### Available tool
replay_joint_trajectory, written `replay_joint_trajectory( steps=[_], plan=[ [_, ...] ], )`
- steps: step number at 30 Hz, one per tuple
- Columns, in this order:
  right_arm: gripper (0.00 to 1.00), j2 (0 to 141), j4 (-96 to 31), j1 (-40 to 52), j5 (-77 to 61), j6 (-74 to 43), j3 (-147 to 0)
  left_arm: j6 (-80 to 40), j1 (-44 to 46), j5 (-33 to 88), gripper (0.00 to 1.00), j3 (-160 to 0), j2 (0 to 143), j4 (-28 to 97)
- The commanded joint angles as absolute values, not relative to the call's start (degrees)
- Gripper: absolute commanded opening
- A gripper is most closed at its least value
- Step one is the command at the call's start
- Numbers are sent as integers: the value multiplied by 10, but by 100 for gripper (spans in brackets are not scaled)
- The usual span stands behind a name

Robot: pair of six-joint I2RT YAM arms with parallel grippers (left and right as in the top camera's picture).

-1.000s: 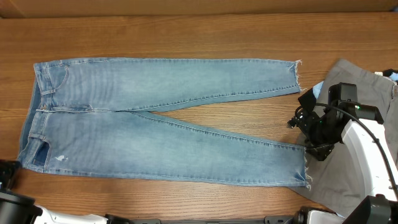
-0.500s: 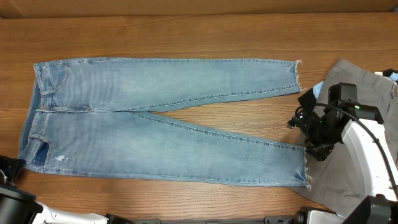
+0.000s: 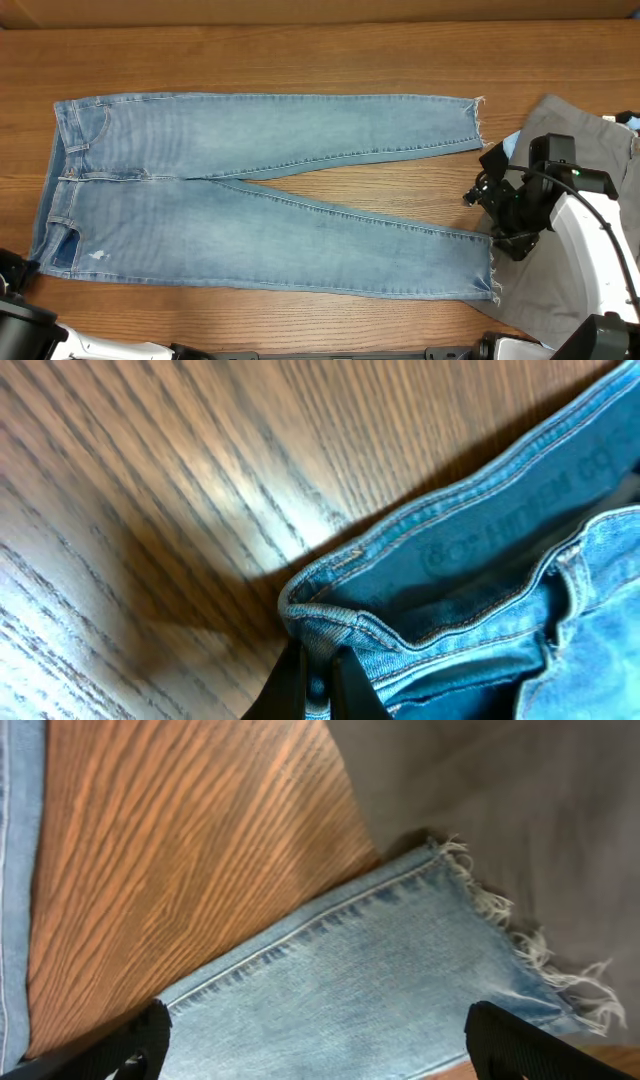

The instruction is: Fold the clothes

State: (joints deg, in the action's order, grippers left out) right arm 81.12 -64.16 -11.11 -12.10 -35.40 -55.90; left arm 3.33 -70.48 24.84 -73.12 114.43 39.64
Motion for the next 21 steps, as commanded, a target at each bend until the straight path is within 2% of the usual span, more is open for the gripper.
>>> replay_joint_trajectory(
  steps=[1,6,9,11,13,21],
  plan=[
    [99,805,-654,-139,-94,-356,-555,27,-705,262,4,-773,1153,414],
    [96,805,-693,-182,-95,-356,-544,26,-705,273,4,-808,1153,442],
    [87,805,-696,-185,-100,-356,-519,26,-705,273,4,-808,1153,447],
    [85,805,-693,-185,-103,-357,-497,26,-705,273,4,-808,1153,447],
    [76,805,-689,-185,-104,-371,-461,26,-705,273,4,-808,1153,448],
    [73,805,-631,-185,-105,-397,-378,26,-705,277,4,-808,1153,447]
  ],
)
